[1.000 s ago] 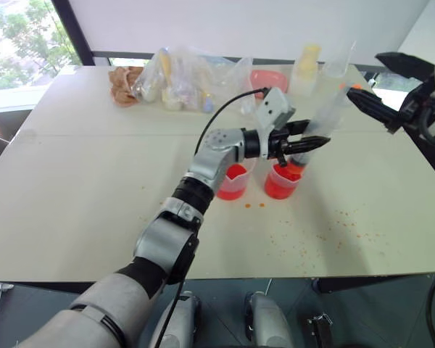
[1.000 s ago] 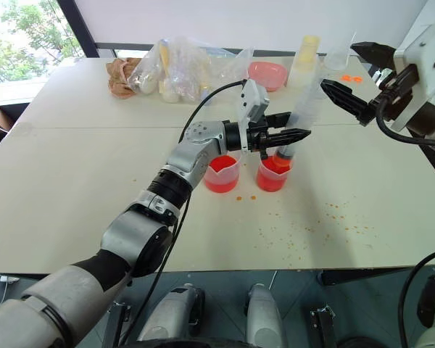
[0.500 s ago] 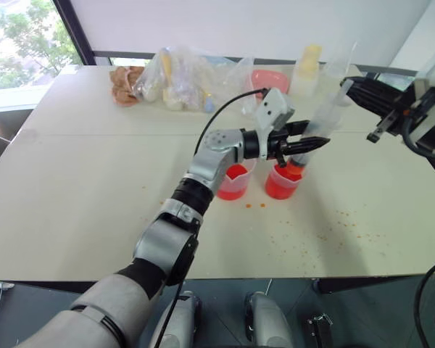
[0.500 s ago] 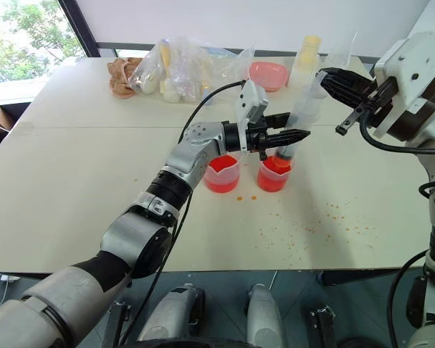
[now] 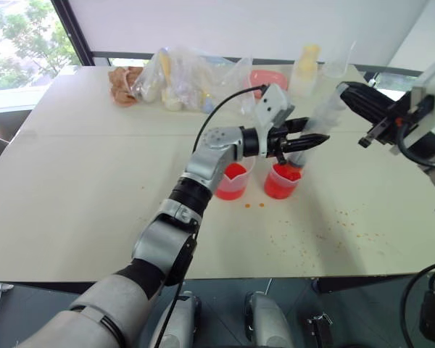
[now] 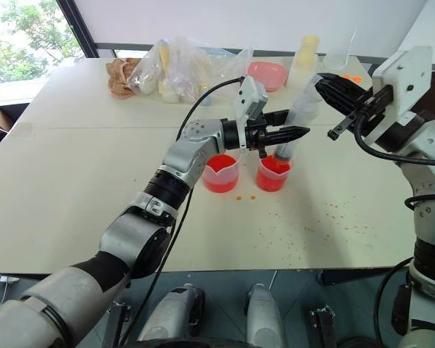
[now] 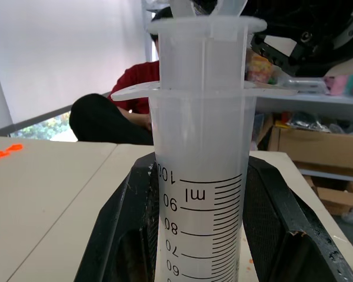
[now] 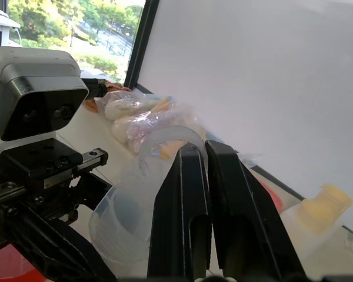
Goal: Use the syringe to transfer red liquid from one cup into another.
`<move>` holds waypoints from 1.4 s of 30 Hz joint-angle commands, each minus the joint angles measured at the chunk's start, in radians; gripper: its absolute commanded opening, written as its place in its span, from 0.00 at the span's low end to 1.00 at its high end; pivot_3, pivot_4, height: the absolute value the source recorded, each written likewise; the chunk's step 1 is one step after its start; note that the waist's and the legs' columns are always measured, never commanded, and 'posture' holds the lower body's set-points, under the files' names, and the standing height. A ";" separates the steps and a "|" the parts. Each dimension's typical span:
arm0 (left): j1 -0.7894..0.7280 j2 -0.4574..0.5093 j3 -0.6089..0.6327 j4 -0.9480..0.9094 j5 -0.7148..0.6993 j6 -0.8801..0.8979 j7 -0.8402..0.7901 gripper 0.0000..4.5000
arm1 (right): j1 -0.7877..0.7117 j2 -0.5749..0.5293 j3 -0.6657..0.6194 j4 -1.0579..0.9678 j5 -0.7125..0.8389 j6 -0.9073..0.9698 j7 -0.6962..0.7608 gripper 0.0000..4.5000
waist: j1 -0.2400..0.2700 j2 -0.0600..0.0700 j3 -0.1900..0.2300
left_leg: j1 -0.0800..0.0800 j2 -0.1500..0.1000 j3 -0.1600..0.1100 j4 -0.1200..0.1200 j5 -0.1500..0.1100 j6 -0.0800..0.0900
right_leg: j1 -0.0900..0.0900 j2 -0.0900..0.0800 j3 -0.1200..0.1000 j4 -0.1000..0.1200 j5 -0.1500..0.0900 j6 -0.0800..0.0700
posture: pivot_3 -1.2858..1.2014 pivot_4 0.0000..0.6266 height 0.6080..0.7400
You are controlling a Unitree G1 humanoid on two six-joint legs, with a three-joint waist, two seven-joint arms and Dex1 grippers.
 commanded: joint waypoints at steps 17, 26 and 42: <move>-0.060 -0.026 0.049 -0.149 -0.069 0.007 0.021 0.32 | 0.029 0.030 0.065 -0.083 0.020 0.093 -0.024 0.07 | 0.000 0.000 0.000 | 0.000 0.000 0.000 0.000 0.000 0.000 | 0.000 0.000 0.000 0.000 0.000 0.000 | 0.52 0.24 1.00; -0.015 -0.019 0.029 -0.220 -0.082 0.067 -0.001 0.32 | 0.054 -0.022 -0.123 -0.053 0.029 0.085 -0.071 0.52 | 0.001 0.000 0.000 | 0.000 0.000 0.000 0.000 0.000 0.000 | 0.000 0.000 0.000 0.000 0.000 0.000 | 0.52 0.24 1.00; -0.504 0.387 0.341 0.088 -0.203 0.864 0.475 0.32 | 0.209 -0.173 -0.248 -0.199 0.340 0.270 0.119 0.52 | -0.032 0.001 0.000 | 0.002 0.000 -0.001 0.000 0.000 0.001 | 0.000 0.003 0.000 0.003 -0.001 0.001 | 0.52 0.24 1.00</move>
